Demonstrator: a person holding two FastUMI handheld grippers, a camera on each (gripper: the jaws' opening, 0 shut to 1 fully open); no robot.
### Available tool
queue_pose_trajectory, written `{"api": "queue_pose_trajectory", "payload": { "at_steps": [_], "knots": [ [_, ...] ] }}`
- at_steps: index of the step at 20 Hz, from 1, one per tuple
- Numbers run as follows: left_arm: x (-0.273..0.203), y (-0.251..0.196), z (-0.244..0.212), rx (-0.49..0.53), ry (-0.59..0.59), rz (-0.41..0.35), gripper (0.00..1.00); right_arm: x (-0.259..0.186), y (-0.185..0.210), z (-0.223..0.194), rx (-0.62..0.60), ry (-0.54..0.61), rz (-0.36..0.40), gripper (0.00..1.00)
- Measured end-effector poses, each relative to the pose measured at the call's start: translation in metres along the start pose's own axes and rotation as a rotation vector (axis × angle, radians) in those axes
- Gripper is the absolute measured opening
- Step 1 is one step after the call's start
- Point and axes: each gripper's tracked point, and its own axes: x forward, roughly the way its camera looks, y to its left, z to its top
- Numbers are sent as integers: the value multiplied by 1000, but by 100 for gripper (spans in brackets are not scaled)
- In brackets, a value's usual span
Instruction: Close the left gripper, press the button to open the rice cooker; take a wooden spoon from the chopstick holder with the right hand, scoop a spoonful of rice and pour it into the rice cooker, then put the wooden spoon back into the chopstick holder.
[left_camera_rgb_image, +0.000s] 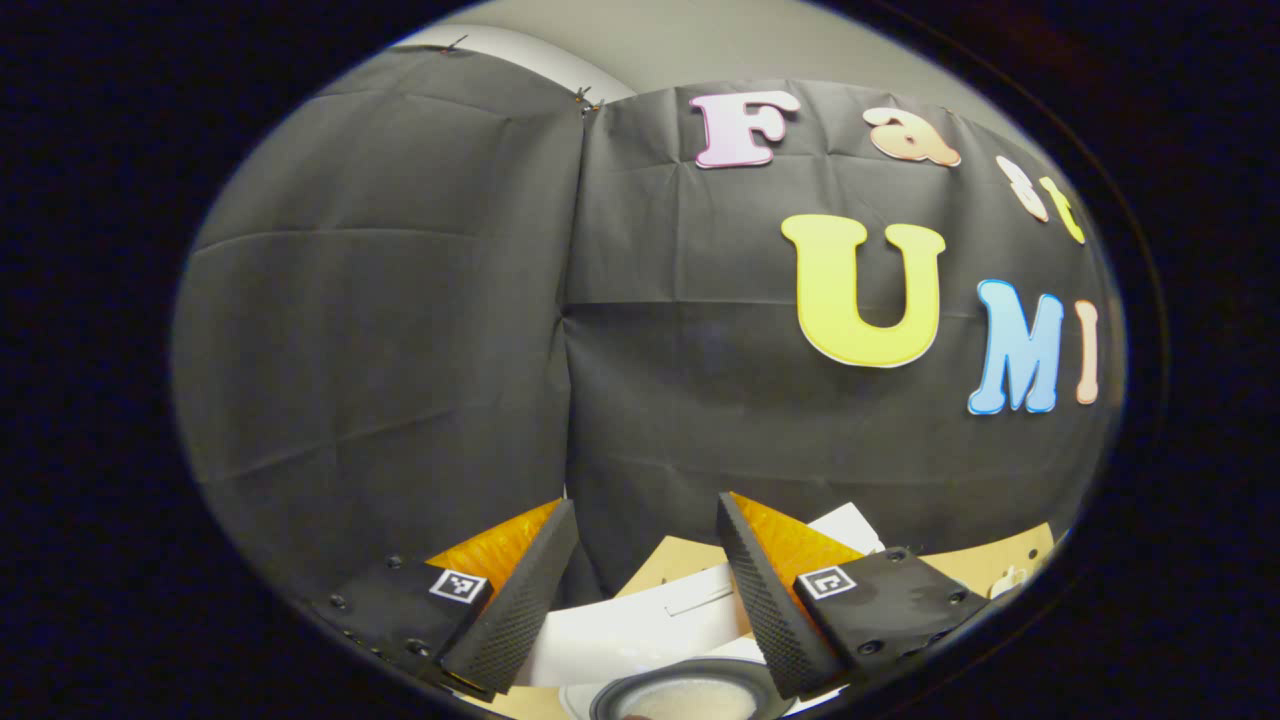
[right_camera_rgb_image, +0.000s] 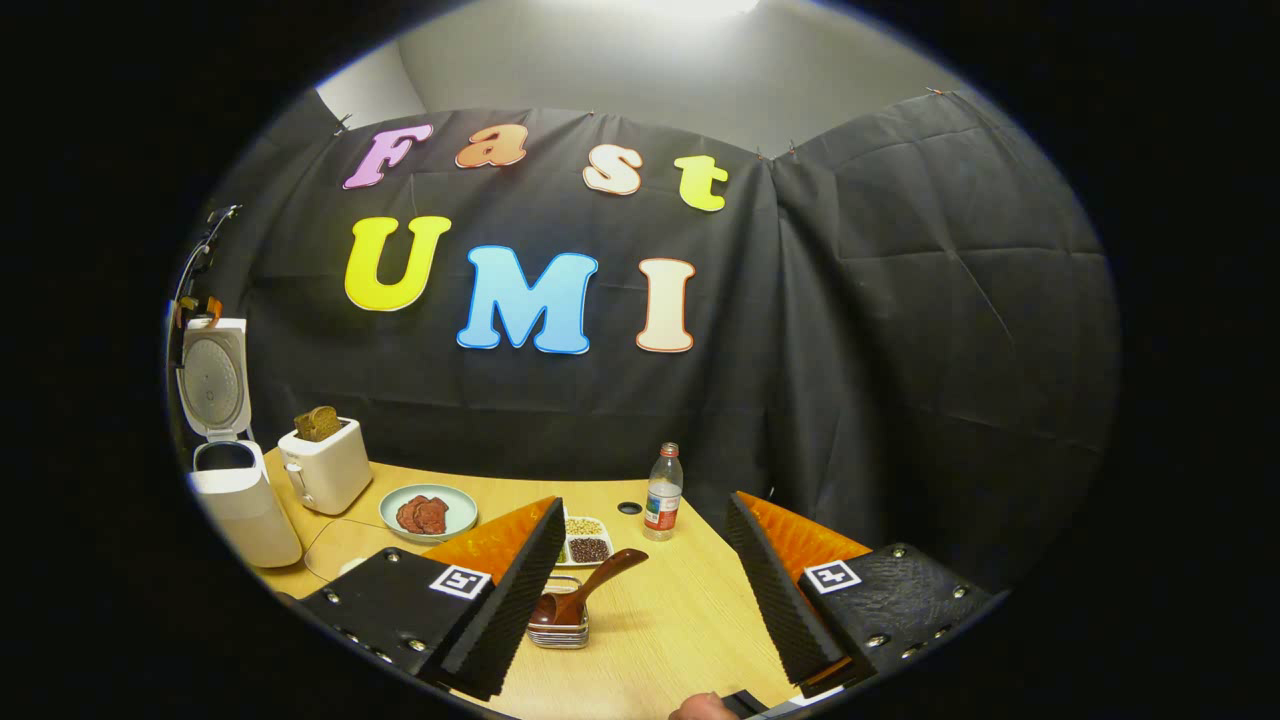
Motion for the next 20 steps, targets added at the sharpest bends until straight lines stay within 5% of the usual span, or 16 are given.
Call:
{"api": "queue_pose_trajectory", "payload": {
  "at_steps": [9,20],
  "knots": [
    [-49,-27,-27,-1,-1,-20,97,20,19,7,-7,-14,106,98],
    [-109,-62,-116,-23,64,-75,98,28,26,-2,-20,6,160,98]
  ]
}}
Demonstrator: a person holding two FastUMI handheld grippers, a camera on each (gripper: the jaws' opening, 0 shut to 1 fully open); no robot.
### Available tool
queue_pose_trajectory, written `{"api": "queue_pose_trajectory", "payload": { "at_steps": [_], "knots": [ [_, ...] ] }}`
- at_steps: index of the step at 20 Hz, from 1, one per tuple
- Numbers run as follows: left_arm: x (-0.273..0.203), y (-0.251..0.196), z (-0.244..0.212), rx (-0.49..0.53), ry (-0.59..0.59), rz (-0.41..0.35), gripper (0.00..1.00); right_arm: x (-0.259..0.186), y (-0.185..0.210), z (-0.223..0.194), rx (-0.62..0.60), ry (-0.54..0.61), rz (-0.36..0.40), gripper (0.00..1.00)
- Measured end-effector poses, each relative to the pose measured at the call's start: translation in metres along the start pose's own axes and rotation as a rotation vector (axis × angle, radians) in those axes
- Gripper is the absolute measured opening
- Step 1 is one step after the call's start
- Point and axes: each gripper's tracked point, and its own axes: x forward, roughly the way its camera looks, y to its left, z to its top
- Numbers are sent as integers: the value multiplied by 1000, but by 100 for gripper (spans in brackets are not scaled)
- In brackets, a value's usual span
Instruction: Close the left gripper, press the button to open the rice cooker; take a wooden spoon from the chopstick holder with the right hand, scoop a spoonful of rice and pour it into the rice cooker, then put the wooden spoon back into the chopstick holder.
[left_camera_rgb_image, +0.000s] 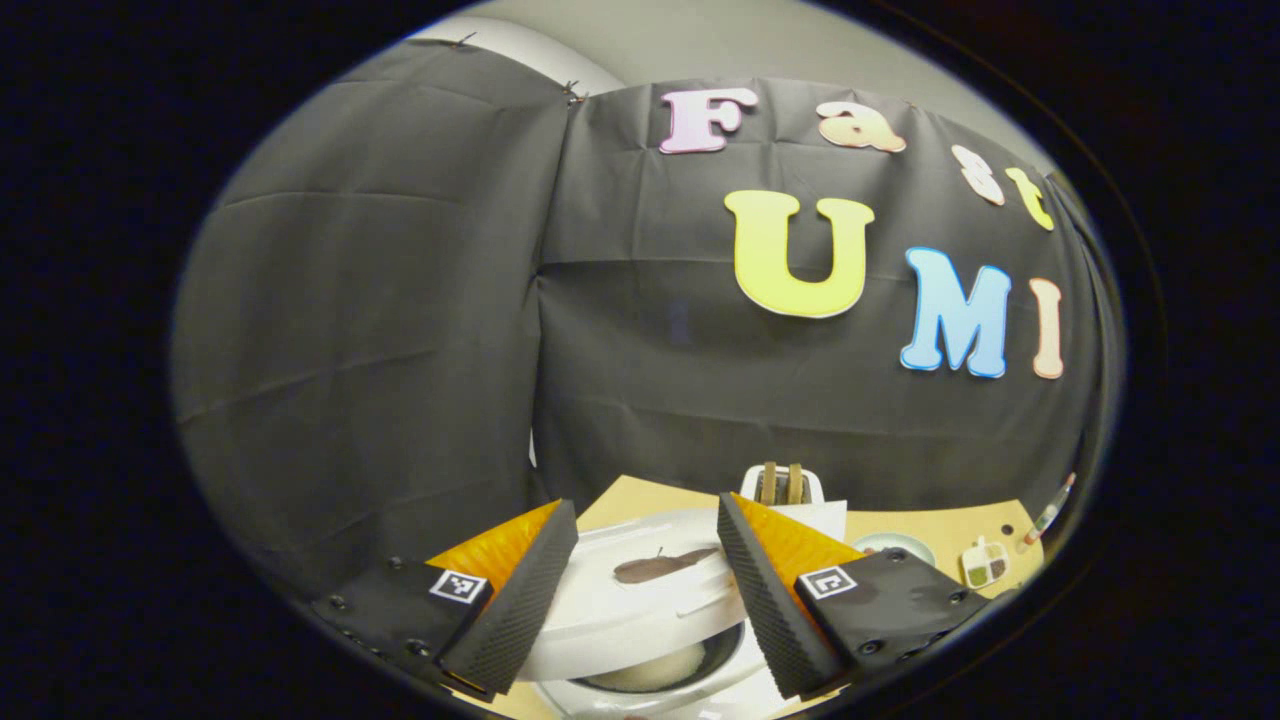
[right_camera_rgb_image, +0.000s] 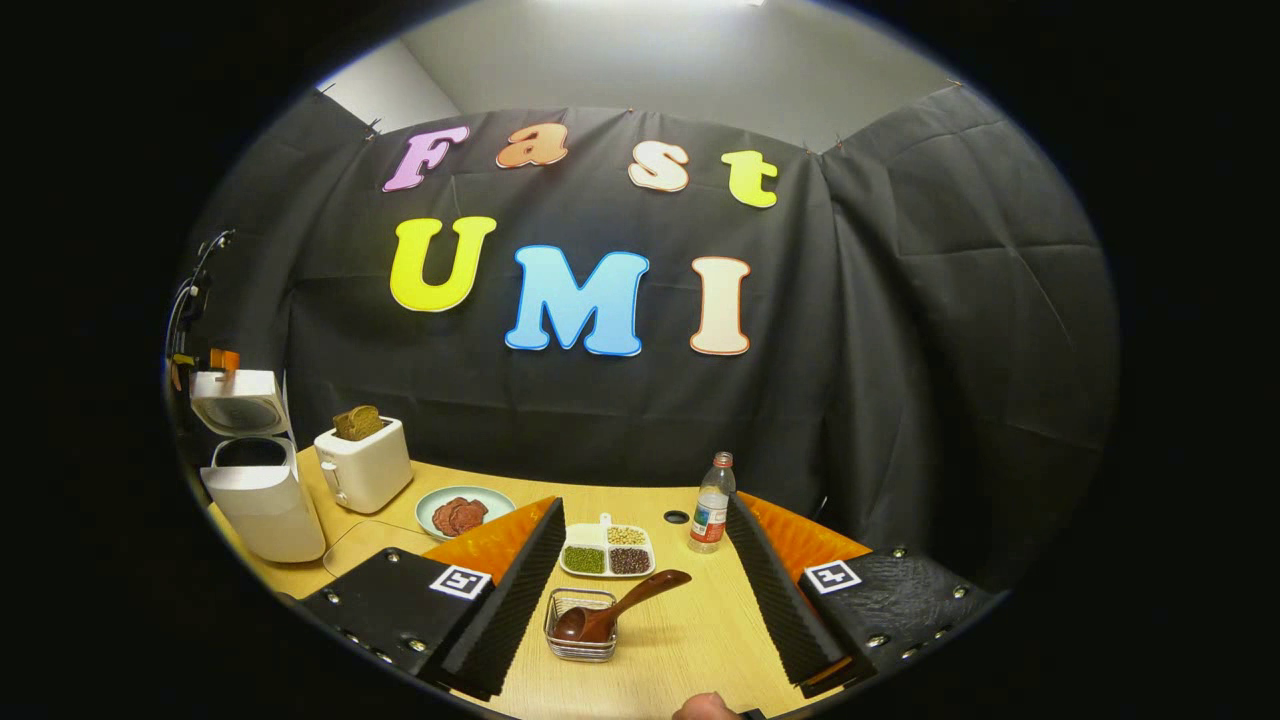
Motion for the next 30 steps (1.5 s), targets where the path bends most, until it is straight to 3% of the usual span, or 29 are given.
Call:
{"api": "queue_pose_trajectory", "payload": {
  "at_steps": [11,14,15,20,30],
  "knots": [
    [-27,-12,-71,-48,86,-43,98,2,28,-6,-27,17,53,98],
    [-30,-17,-88,15,100,-48,97,1,34,-9,-40,22,61,98],
    [-30,-17,-92,20,106,-50,100,1,36,-11,-43,25,65,98],
    [-35,-17,-110,48,127,-53,94,-1,42,-15,-49,35,71,95],
    [-35,-20,-131,84,158,-59,98,2,49,-19,-52,46,81,95]
  ]
}}
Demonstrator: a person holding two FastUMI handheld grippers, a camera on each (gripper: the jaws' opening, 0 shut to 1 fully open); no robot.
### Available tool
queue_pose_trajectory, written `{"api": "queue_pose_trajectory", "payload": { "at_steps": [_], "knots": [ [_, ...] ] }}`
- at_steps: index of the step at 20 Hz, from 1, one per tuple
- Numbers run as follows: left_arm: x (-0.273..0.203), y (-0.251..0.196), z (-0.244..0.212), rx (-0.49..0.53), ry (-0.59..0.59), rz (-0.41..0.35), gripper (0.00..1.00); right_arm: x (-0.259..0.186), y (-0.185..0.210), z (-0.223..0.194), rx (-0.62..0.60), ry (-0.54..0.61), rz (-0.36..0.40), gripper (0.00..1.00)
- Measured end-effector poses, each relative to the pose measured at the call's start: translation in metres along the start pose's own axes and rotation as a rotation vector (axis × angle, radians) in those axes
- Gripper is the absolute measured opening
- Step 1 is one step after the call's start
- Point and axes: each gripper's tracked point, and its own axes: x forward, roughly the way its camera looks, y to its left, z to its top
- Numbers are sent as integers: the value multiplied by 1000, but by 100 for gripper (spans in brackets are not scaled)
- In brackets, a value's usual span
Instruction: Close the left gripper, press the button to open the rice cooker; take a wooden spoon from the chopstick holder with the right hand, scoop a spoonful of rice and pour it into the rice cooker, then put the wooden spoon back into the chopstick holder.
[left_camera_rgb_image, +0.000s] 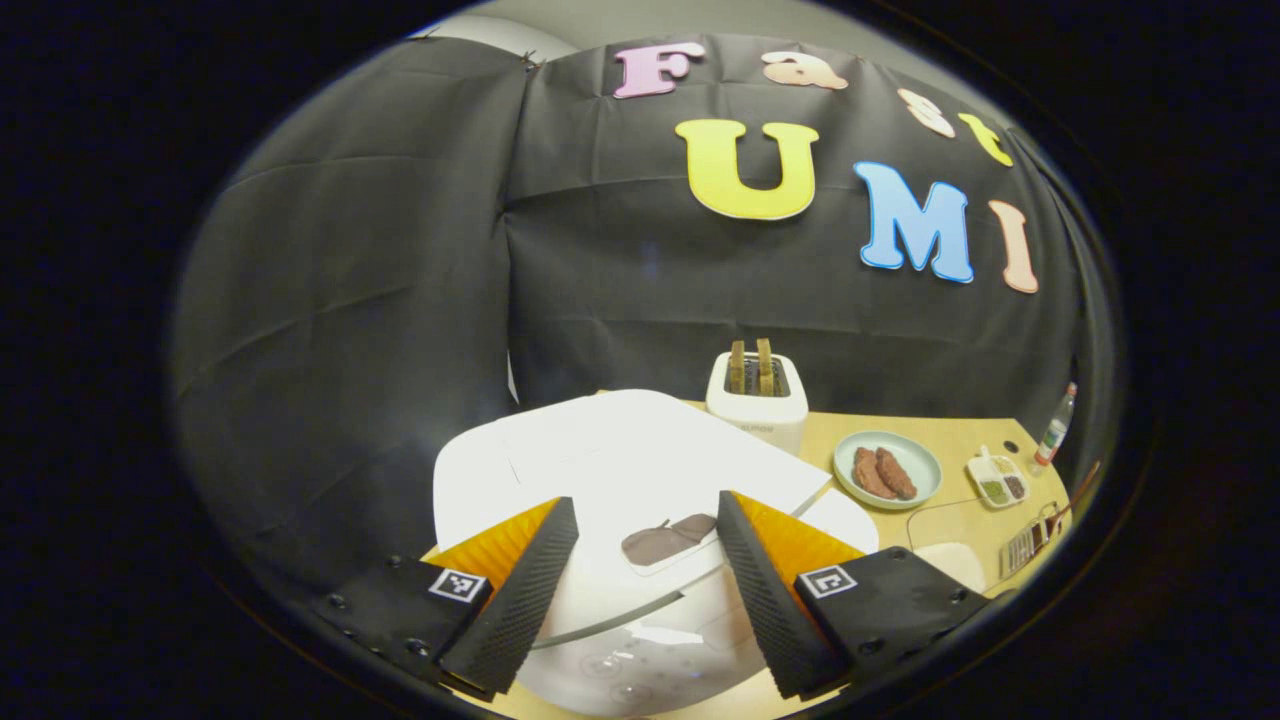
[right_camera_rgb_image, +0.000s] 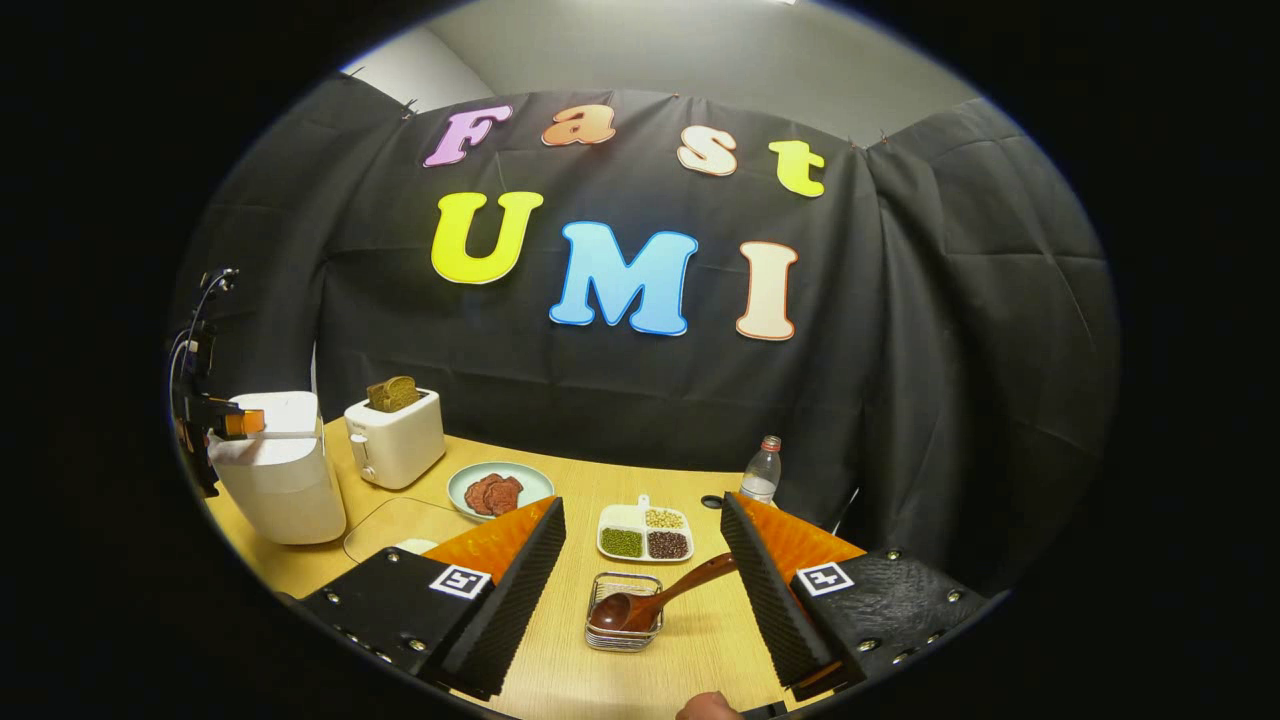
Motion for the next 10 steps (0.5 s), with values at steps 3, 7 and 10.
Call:
{"api": "queue_pose_trajectory", "payload": {
  "at_steps": [3,7,10],
  "knots": [
    [2,-1,-5,17,15,-12,100,2,4,-1,0,3,9,95],
    [-1,1,-9,-30,26,-28,100,6,18,0,0,7,38,95],
    [-2,0,-7,26,3,-56,98,5,32,6,2,-5,70,96]
  ]
}}
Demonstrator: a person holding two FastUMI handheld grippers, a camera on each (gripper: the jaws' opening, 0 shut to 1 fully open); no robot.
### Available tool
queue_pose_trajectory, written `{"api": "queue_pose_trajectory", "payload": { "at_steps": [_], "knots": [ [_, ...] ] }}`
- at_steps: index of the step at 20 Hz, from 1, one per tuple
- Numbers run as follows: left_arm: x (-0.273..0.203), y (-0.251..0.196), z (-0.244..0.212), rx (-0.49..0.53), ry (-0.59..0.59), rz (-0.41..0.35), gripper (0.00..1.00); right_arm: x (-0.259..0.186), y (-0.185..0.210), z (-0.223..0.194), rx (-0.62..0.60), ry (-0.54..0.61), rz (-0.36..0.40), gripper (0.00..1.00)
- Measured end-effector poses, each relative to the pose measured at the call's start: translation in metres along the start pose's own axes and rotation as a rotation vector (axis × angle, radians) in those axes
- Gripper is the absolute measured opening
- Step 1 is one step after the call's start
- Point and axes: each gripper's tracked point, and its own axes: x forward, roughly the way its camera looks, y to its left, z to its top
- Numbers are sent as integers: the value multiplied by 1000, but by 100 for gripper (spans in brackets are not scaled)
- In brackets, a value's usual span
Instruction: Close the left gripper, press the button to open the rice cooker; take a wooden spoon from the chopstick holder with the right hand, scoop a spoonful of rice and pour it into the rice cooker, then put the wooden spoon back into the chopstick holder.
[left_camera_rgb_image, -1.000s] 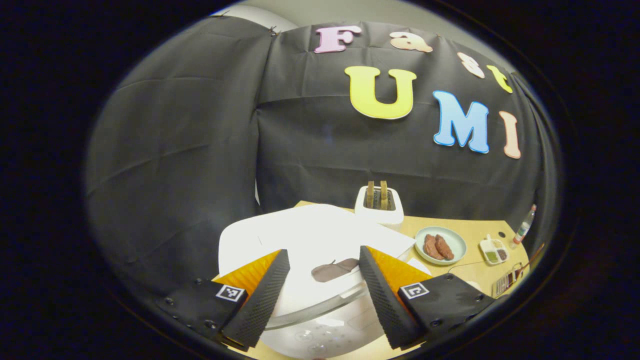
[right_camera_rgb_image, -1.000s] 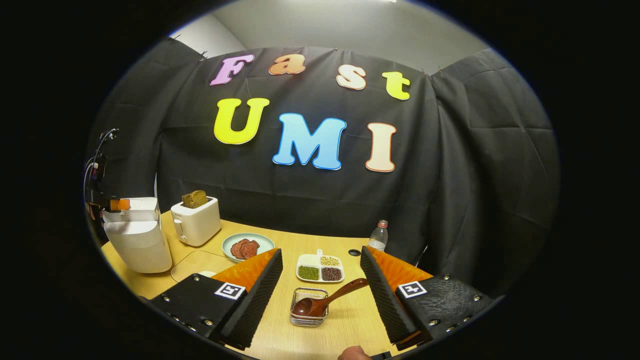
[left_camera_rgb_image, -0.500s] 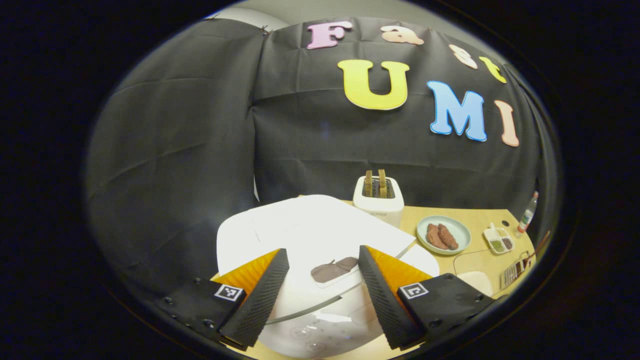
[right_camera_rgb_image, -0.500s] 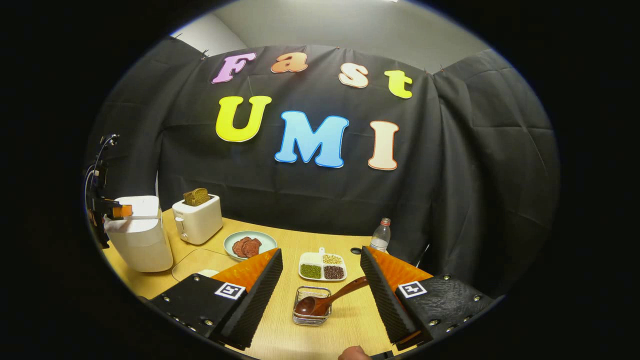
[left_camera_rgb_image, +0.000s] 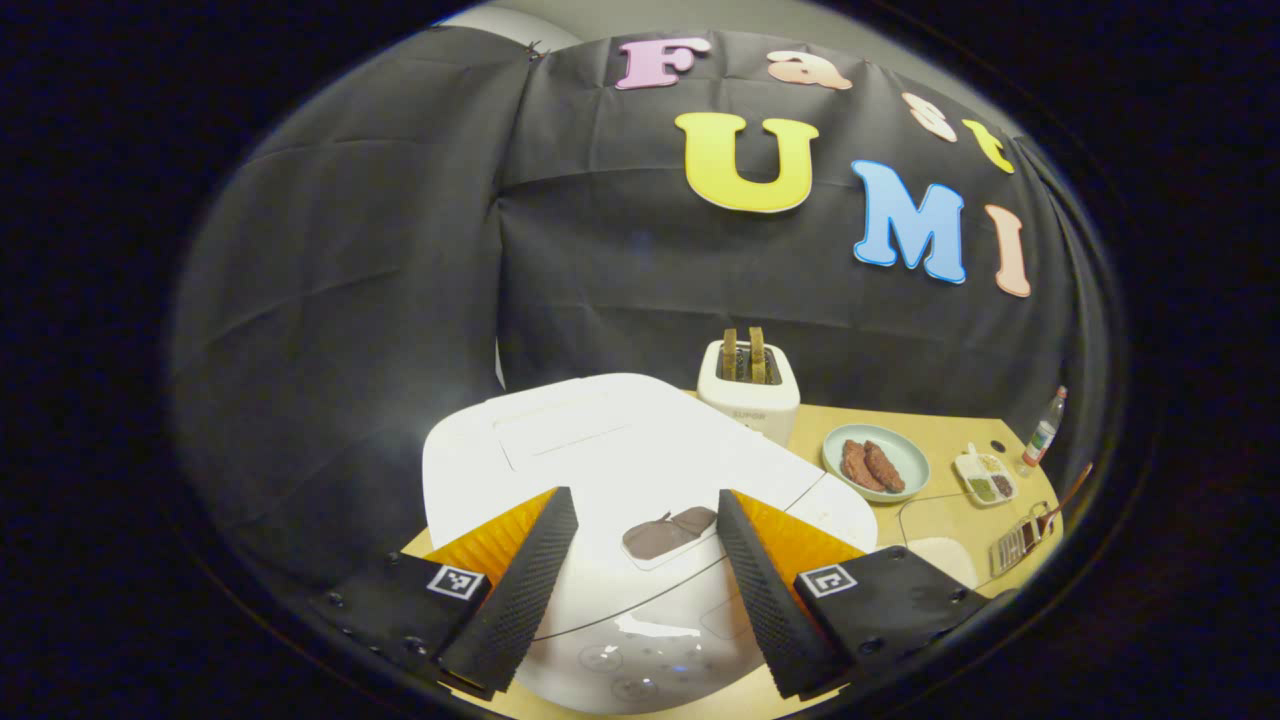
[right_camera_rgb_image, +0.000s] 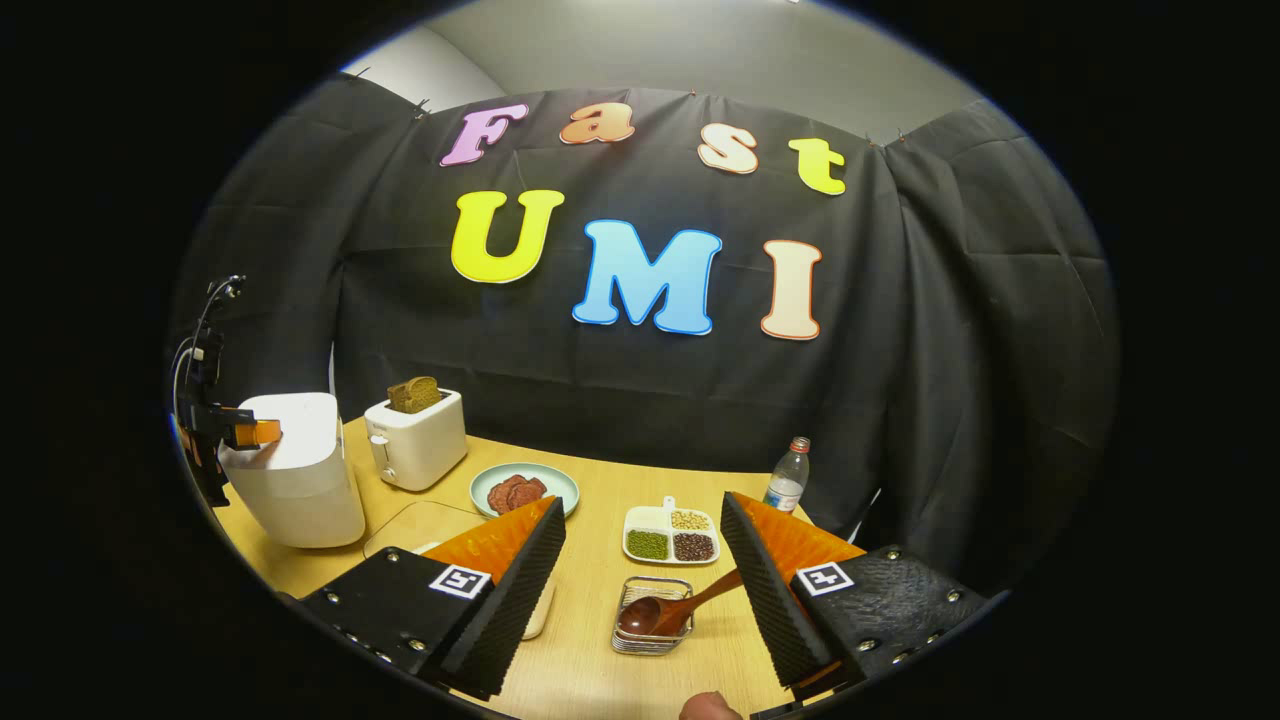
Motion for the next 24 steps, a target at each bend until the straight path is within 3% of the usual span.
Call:
{"api": "queue_pose_trajectory", "payload": {
  "at_steps": [3,6,7,8,12,16,24],
  "knots": [
    [-4,-5,8,77,-10,-24,96,-1,11,15,2,-28,29,96],
    [-36,-13,48,83,-143,-39,95,-6,20,36,26,-70,51,96],
    [-50,-17,61,79,-187,-47,100,-8,23,43,38,-84,57,96],
    [-65,-22,73,71,-234,-53,95,-10,26,50,52,-98,66,95],
    [-117,-37,108,2,-377,-81,97,-16,33,72,76,-167,91,95],
    [-166,-33,133,-39,-507,-56,97,-21,31,75,84,-197,89,97],
    [-203,-57,148,74,-572,-82,97,-27,15,81,97,-240,42,95]
  ]
}}
